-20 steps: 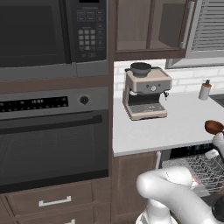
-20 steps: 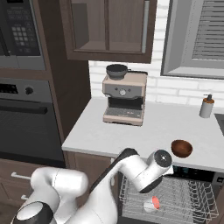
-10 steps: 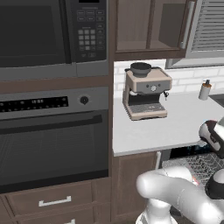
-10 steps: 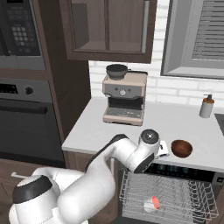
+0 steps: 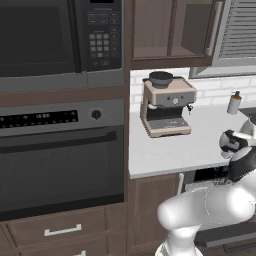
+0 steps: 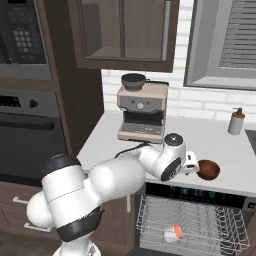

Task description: Pick up the cup and bowl from the counter, place them in the dishwasher, and close the dishwasher door.

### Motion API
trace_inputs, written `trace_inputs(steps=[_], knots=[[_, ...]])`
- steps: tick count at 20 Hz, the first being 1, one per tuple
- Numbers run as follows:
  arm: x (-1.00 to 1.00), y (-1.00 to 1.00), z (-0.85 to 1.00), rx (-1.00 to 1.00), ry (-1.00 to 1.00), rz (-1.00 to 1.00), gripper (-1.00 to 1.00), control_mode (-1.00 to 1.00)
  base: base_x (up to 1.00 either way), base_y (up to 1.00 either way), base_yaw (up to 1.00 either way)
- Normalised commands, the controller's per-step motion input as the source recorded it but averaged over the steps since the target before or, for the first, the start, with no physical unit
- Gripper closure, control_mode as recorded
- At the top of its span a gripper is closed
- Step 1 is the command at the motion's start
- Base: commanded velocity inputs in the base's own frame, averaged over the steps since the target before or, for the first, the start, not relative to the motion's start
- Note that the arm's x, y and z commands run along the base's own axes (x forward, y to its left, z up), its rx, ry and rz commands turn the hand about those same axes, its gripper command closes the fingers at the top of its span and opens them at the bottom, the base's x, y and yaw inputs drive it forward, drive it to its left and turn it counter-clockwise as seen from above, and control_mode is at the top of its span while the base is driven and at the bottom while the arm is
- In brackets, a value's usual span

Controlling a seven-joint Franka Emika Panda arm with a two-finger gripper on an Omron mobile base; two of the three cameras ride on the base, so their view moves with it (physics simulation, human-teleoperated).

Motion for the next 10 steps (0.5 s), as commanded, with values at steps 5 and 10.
trace_inputs(steps=[5, 10], knots=[[0.29, -0.22, 0.02, 0.0, 0.07, -0.11, -1.0, -1.0, 0.0, 0.0, 0.0], [0.35, -0.6, 0.0, 0.08, 0.02, 0.01, -1.0, -1.0, 0.0, 0.0, 0.0]])
